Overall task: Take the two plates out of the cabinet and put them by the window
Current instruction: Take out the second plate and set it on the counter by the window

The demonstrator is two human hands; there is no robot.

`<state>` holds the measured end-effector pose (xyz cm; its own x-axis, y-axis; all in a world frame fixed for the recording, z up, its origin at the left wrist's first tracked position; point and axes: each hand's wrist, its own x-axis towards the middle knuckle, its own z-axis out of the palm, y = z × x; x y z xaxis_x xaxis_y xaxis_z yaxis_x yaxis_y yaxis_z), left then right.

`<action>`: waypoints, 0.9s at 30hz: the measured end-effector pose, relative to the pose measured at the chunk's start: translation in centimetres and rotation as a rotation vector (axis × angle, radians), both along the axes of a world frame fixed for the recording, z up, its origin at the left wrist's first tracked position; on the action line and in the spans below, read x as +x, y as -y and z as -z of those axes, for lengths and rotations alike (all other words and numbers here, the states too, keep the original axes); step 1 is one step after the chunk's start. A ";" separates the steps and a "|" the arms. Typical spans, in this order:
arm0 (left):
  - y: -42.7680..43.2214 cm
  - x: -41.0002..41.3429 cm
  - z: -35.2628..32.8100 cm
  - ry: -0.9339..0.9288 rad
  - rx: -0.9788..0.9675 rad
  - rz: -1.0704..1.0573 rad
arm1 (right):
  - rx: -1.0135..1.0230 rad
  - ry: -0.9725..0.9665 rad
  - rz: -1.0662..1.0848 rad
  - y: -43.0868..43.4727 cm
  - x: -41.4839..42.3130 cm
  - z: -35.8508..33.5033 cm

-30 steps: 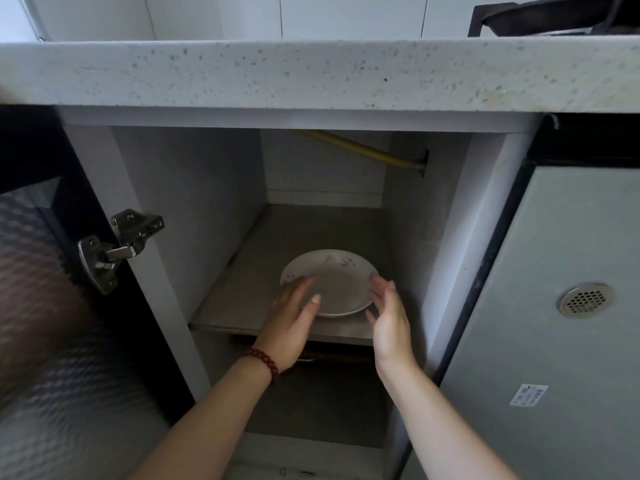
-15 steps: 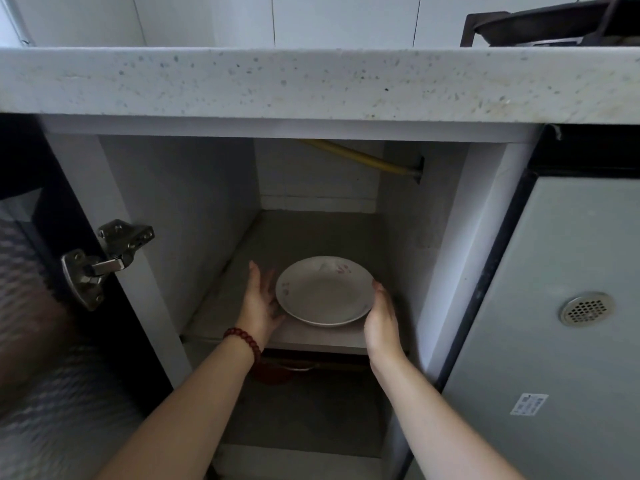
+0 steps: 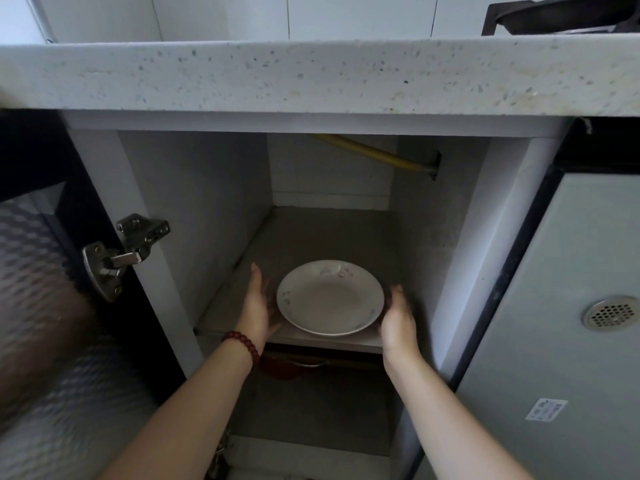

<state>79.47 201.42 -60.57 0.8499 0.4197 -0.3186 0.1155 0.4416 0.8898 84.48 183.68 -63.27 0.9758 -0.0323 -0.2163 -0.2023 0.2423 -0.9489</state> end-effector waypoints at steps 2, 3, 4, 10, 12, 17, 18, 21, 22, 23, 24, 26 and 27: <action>0.1 0.3 -0.4 -0.022 -0.014 0.016 | 0.034 -0.033 -0.019 0.0 0.0 -0.2; 0.1 0.3 -0.4 -0.033 -0.018 0.018 | 0.039 -0.042 -0.024 0.0 0.0 -0.1; 0.2 0.3 -0.3 -0.048 -0.022 0.014 | 0.040 -0.048 -0.025 0.1 -0.1 0.0; -0.3 -0.4 0.6 -0.078 -0.024 -0.046 | 0.063 -0.068 -0.033 0.3 0.2 0.5; 0.0 -0.4 0.3 -0.073 -0.030 -0.029 | 0.062 -0.072 -0.058 0.1 0.3 0.4; 0.6 -0.4 -0.4 -0.077 -0.076 -0.020 | 0.071 -0.077 -0.058 0.2 0.3 0.1; 0.6 -0.5 -0.4 -0.076 -0.088 -0.025 | 0.074 -0.077 -0.058 0.3 0.2 0.0; 0.6 -0.9 -0.5 -0.076 -0.115 -0.018 | 0.080 -0.077 -0.060 0.6 -0.1 0.0; 0.7 -1.2 -0.7 -0.074 -0.125 -0.021 | 0.078 -0.076 -0.066 0.7 -0.2 0.0; 0.8 -1.6 -1.1 -0.069 -0.137 -0.025 | 0.071 -0.076 -0.074 0.7 -0.3 -0.1; 0.9 -2.1 -1.5 -0.063 -0.144 -0.031 | 0.061 -0.076 -0.085 0.7 -0.5 -0.3; 1.0 -3.3 -2.4 -0.062 -0.134 -0.046 | 0.035 -0.093 -0.103 0.5 -1.1 -1.0; 1.1 -4.1 -3.0 -0.066 -0.119 -0.057 | 0.027 -0.107 -0.112 0.4 -1.5 -1.5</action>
